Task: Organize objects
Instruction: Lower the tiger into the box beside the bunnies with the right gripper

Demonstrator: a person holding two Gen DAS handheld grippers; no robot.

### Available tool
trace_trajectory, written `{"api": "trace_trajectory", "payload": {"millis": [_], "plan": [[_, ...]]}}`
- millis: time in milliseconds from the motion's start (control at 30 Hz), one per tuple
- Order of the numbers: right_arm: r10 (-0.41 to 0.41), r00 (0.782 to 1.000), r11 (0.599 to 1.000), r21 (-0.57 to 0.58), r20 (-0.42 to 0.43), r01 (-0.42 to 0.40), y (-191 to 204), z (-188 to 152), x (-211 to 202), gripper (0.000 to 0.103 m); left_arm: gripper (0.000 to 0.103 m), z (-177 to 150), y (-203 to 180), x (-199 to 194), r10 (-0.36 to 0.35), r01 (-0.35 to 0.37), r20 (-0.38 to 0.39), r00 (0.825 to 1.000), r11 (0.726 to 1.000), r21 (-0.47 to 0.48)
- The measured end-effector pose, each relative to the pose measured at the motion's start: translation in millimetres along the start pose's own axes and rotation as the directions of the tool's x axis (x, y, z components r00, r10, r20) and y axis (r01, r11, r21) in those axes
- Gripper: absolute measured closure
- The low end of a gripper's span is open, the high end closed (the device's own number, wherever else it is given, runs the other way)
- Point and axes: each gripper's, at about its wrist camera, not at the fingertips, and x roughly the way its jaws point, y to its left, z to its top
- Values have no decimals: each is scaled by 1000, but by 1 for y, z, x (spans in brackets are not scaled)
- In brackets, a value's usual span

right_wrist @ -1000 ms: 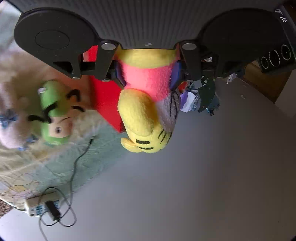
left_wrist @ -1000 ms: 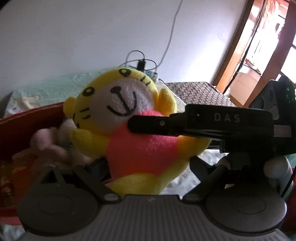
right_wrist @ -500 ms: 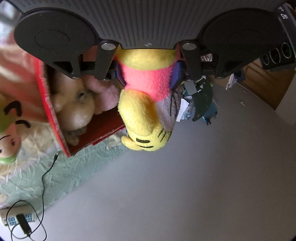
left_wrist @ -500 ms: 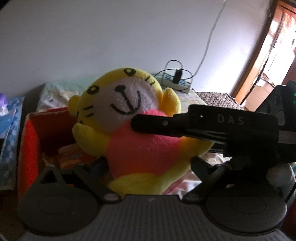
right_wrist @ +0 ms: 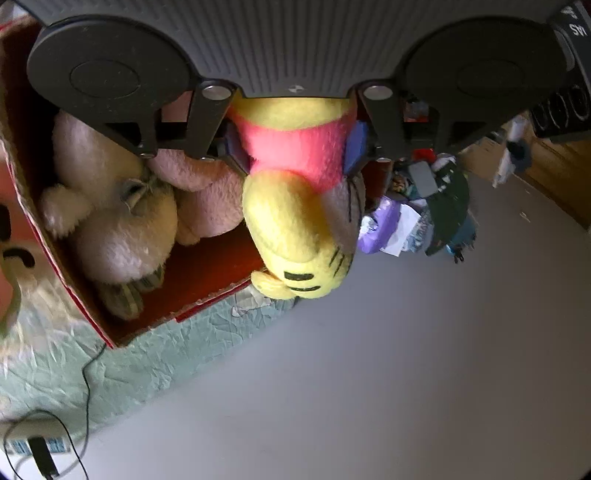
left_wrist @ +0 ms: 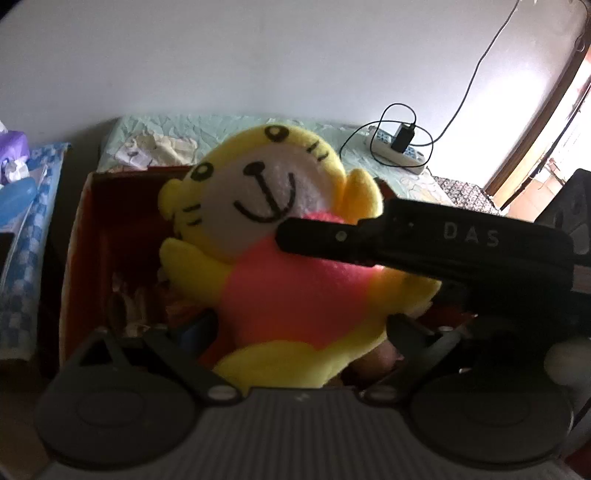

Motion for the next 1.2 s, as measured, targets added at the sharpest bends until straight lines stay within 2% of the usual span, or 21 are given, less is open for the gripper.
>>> {"api": "trace_trajectory", "payload": {"millis": [267, 500, 700, 833, 933, 1200], "plan": [[-6, 1000, 1000, -18, -17, 5, -3, -2, 1, 41, 0, -2, 12, 9, 11, -11, -38, 999, 1000, -12], [-2, 1000, 1000, -19, -3, 2, -2, -4, -10, 42, 0, -11, 8, -3, 74, -73, -28, 997, 997, 28], [4, 1000, 1000, -17, -24, -5, -5, -7, -10, 52, 1, -16, 11, -8, 112, -111, -27, 993, 994, 23], [8, 999, 998, -67, -36, -11, 0, -13, -12, 60, 1, -20, 7, -8, 164, -162, -29, 986, 985, 59], [7, 999, 997, -75, -43, -11, -1, -15, -14, 61, 1, -24, 6, -11, 184, -182, -17, 983, 981, 71], [11, 999, 998, -67, -48, -14, -6, -15, -17, 64, 1, -25, 9, -14, 175, -174, -13, 985, 983, 66]]}}
